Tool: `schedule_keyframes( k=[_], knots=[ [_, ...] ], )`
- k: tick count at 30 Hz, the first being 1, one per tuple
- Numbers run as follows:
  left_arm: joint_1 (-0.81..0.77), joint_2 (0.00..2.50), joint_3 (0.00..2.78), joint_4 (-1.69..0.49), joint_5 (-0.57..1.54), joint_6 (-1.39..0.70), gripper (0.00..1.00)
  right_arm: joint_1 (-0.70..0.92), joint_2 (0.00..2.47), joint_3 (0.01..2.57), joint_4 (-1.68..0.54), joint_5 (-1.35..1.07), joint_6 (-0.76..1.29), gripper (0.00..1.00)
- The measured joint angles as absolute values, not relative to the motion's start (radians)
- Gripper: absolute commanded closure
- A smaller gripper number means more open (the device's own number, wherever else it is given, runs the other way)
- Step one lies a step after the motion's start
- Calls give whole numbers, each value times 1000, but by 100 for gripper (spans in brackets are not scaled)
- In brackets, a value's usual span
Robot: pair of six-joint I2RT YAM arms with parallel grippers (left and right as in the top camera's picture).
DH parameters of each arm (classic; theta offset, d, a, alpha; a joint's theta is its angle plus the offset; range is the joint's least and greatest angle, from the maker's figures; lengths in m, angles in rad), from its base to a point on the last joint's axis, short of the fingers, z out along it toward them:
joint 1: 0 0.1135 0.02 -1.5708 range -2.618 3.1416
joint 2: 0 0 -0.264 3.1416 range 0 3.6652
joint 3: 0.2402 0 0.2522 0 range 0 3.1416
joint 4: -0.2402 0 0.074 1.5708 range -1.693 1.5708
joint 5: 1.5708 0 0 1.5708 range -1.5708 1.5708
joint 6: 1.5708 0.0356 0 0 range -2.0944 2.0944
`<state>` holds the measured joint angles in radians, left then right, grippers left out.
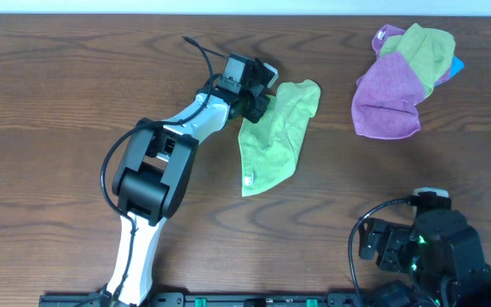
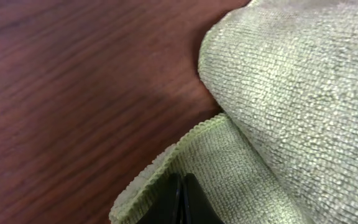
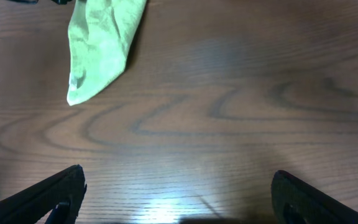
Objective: Fold the cloth
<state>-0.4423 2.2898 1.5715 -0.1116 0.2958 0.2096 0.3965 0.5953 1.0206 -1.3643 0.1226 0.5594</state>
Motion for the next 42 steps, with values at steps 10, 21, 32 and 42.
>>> schedule_keyframes(
  k=[10, 21, 32, 42],
  knots=[
    [-443, 2290, 1584, -126, 60, 212, 94, 397, 604, 1021, -1364, 105, 559, 7],
    [-412, 2290, 1592, -190, -243, 313, 94, 397, 715, 1021, -1319, 104, 531, 10],
    [-272, 2303, 1592, -157, -329, 383, 94, 397, 975, 1018, -1151, 57, 411, 12],
    [-218, 2307, 1592, -127, -341, 402, 94, 381, 1242, 1018, -831, -14, 211, 22]
  ],
)
